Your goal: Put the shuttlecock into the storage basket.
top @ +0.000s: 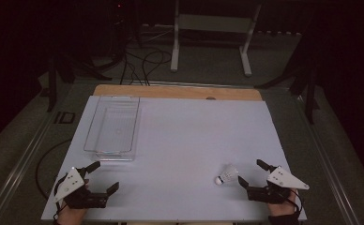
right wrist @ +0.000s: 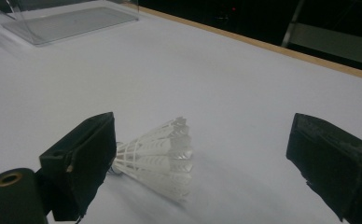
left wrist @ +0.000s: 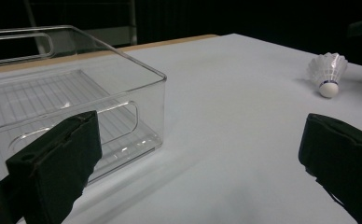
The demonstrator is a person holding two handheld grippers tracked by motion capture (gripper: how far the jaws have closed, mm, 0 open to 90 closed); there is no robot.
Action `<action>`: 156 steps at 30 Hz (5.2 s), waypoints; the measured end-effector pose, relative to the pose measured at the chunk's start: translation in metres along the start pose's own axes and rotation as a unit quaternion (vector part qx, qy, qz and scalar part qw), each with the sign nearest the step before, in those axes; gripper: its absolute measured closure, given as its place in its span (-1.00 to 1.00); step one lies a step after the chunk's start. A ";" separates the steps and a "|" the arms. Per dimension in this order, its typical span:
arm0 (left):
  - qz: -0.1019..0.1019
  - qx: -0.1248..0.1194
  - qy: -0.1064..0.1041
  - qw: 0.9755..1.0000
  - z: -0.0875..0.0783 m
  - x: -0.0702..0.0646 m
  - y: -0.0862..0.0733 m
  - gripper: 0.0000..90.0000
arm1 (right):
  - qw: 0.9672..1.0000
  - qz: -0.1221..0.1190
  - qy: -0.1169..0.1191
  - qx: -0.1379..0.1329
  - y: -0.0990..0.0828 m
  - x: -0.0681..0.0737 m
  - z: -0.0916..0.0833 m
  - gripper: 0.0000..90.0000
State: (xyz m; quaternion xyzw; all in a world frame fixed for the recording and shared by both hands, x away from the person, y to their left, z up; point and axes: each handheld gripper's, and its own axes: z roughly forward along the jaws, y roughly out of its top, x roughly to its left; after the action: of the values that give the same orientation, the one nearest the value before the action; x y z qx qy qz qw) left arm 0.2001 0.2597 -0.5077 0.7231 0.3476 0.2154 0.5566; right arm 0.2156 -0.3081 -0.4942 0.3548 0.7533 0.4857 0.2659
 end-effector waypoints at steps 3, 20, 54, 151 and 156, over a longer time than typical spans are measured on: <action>0.001 0.000 0.000 1.000 0.000 0.000 0.000 -1.00 | 1.000 -0.005 -0.001 0.001 0.001 0.002 0.000 -0.82; -0.007 0.013 -0.021 1.000 -0.003 -0.001 0.018 -1.00 | 1.000 -0.003 -0.001 -0.011 0.003 0.005 -0.001 -0.82; 0.047 0.173 -0.090 0.980 0.023 -0.021 0.068 -1.00 | 1.000 -0.001 0.002 -0.012 0.005 0.006 -0.001 -0.81; 0.157 0.320 -0.179 0.917 0.148 -0.134 0.125 -1.00 | 1.000 -0.003 0.008 -0.010 0.006 0.007 -0.001 -0.80; 0.156 0.323 -0.185 0.915 0.158 -0.143 0.126 -1.00 | 1.000 -0.003 0.009 -0.009 0.006 0.007 -0.001 -0.80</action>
State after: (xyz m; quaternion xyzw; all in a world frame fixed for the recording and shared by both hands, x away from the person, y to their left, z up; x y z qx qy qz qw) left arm 0.2483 0.0325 -0.4219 0.9356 0.1719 0.0378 0.3060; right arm 0.2122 -0.3012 -0.4891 0.3463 0.7523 0.4946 0.2636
